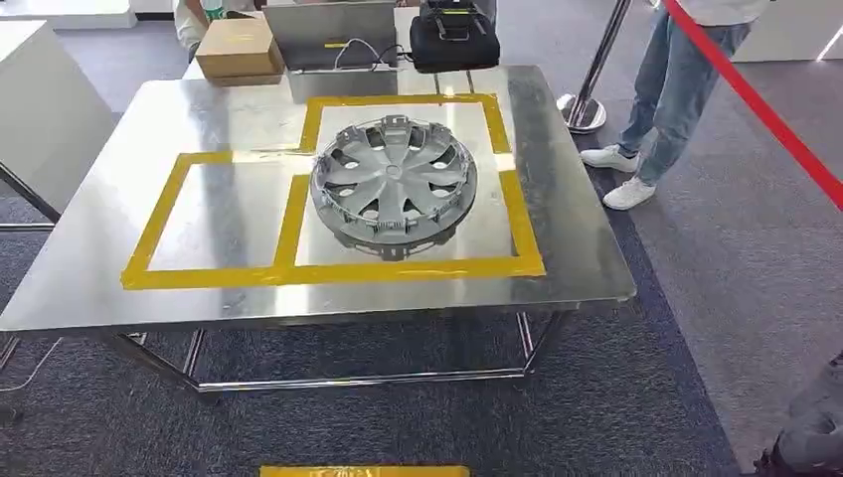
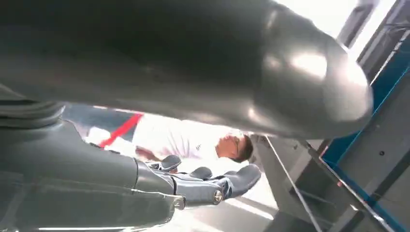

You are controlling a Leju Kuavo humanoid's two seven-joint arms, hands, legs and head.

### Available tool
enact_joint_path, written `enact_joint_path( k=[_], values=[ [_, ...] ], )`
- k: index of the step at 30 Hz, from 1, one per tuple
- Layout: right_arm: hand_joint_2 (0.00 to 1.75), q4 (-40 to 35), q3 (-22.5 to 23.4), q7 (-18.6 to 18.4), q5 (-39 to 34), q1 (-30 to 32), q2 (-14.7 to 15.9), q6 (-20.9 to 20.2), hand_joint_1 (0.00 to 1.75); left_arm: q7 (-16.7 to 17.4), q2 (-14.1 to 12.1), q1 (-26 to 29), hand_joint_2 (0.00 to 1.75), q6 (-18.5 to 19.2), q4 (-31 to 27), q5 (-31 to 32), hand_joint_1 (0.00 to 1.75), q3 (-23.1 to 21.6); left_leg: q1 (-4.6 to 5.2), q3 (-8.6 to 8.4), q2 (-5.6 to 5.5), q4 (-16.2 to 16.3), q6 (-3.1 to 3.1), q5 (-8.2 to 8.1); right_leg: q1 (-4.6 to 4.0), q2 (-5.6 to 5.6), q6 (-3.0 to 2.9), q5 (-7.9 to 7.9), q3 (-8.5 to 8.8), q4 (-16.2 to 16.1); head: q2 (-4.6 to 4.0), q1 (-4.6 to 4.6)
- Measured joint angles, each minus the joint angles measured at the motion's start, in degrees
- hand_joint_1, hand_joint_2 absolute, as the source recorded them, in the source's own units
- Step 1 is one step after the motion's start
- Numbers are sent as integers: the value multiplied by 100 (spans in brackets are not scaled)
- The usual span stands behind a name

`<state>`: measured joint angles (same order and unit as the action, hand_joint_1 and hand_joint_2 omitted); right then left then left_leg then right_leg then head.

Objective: Take the parts from the cabinet and place them on the table.

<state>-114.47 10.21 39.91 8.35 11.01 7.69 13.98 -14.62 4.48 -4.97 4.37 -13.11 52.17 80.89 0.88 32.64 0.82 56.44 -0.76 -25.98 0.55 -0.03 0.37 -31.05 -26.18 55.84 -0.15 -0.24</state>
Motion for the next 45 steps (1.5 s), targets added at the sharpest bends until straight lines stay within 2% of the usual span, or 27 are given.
enact_joint_path(
  k=[1,2,4,5,6,8,10,12,14,16,18,20,21,22,23,25,27,29,31,33,35,36,38,40,41,42,45],
  values=[
    [0,93,66,0,-182,-16,-101,-273,0,26,-11,2,0,-11,-4,24,0,0,-25,60,-38,49,44,-92,45,-32,-68,89,-87,-15,0,22],
    [0,192,124,-2,-307,-7,-165,-472,0,42,0,12,0,-13,-4,50,0,-2,-28,145,-61,227,82,-378,43,-33,-122,137,-170,-16,0,-17],
    [0,446,257,-13,-437,26,-321,-818,0,48,2,30,0,-39,-4,-35,0,-18,-60,385,-68,1024,143,-1070,43,-43,-138,272,-348,-14,0,-31],
    [0,532,321,-70,-468,32,-376,-957,0,79,2,35,0,-46,-4,-74,0,-17,-64,487,-69,1429,155,-1252,42,-43,-133,340,-437,-10,0,-39],
    [0,600,394,-151,-496,46,-431,-1081,0,116,2,39,0,-44,-7,-77,0,-17,-68,522,-70,1717,161,-1247,42,-43,-123,417,-524,-6,0,-35],
    [0,696,551,-214,-526,71,-525,-1199,0,153,2,48,0,-44,-22,-79,0,-18,-74,249,-71,1556,147,-773,42,-44,-94,550,-679,7,0,-39],
    [0,759,658,-221,-531,71,-579,-1219,0,157,2,49,0,-44,-42,-79,0,-20,-74,-446,-76,591,109,-446,42,-41,-58,661,-792,14,0,-39],
    [0,792,715,-227,-531,72,-616,-1225,0,157,0,41,0,-44,-59,-81,0,-20,-46,-1111,-109,-412,68,-671,11,-41,3,746,-828,35,0,-35],
    [0,829,776,-214,-526,66,-651,-1230,0,157,2,40,0,-44,-68,-83,0,-20,-21,-1025,-116,-390,7,-688,30,-50,78,868,-867,19,0,-39],
    [0,1015,820,-78,-443,64,-710,-1276,0,157,11,68,0,-44,-70,-83,0,-20,-53,-885,-76,-409,-117,-551,43,-42,148,883,-915,26,0,-28],
    [0,1285,863,-35,-356,61,-758,-1343,0,166,9,65,0,-44,-72,-83,0,-20,-49,-726,-46,-402,-193,-421,46,-19,172,209,-1094,488,0,9],
    [0,1507,905,-24,-268,29,-804,-1427,0,166,9,68,0,-50,-72,-83,0,-20,-22,-563,-28,-394,-212,-290,46,-19,201,-385,-1283,1374,0,15],
    [0,1689,981,-20,-132,-16,-858,-1567,0,166,9,69,0,-72,-72,-83,0,-18,-11,-469,-10,-379,-218,-225,45,-18,207,-453,-1332,1765,0,15],
    [0,1890,1090,-20,-6,-72,-930,-1673,0,160,9,70,0,-79,-72,-81,0,-17,2,-368,-4,-352,-216,-161,43,-19,195,-319,-1275,1932,0,15],
    [0,2106,1170,-17,44,-117,-977,-1697,0,142,7,70,0,-83,-74,-72,0,-15,10,-285,0,-322,-211,-113,42,-19,174,-93,-1101,1826,0,11],
    [0,2876,1343,-20,227,-266,-1010,-1632,0,61,-4,69,0,-77,-79,-66,0,-15,23,-166,-6,-253,-190,-34,22,-17,100,258,-429,975,0,13],
    [0,4139,1596,-42,696,-570,-985,-1406,0,-24,-17,59,0,-28,-79,-63,0,-17,34,-73,-12,-166,-139,35,-28,-30,24,50,257,-126,0,7],
    [0,5504,1807,-37,1175,-780,-949,-1106,0,-74,-52,51,0,9,-79,-35,0,-17,7,-9,-9,-164,-83,132,-62,-32,17,-2,237,-242,0,16],
    [0,6648,1926,-211,1470,-876,-916,-851,0,-90,-76,72,0,11,-81,2,0,-17,13,45,-36,-156,-12,179,-24,-54,-81,92,163,-261,0,11],
    [0,7731,1941,-931,1809,-958,-920,-773,0,-149,-81,104,0,20,-79,66,0,-22,-28,194,-77,233,89,-396,-12,-92,-164,189,28,-244,0,-22],
    [0,8526,1941,-1643,2011,-960,-968,-882,0,-236,-85,102,0,55,-79,120,0,-28,-54,467,-74,1154,147,-1048,-14,-104,-171,299,-157,-198,0,-26],
    [0,8757,1939,-1946,2057,-969,-1003,-941,0,-245,-85,106,0,68,-76,146,0,-39,-65,548,-75,1517,164,-1166,-12,-106,-167,350,-264,-159,0,-35],
    [0,9171,1934,-2250,2099,-992,-1060,-1011,0,-249,-94,106,0,96,-77,175,0,-74,-92,416,-75,1629,172,-888,-3,-106,-143,445,-455,-82,0,-35],
    [0,9446,1934,-2383,2147,-1023,-1073,-1118,0,-249,-101,105,0,88,-76,175,0,-83,-116,-146,-74,884,174,-476,12,-100,-109,518,-631,3,0,-35],
    [0,9584,1928,-2437,2190,-1052,-1077,-1198,0,-243,-105,102,0,72,-77,177,0,-92,-130,-502,-79,376,180,-433,14,-92,-85,544,-673,36,0,-39],
    [0,9666,1926,-2463,2217,-1074,-1069,-1245,0,-236,-105,89,0,61,-76,175,0,-103,-128,-844,-113,-150,193,-587,-20,-89,-43,578,-720,73,0,-55],
    [0,9861,1923,-2472,2252,-1171,-1073,-1348,0,-205,-109,87,0,44,-77,192,0,-105,-89,-816,-143,-255,119,-617,-8,-91,58,722,-769,60,0,-44]
  ],
)
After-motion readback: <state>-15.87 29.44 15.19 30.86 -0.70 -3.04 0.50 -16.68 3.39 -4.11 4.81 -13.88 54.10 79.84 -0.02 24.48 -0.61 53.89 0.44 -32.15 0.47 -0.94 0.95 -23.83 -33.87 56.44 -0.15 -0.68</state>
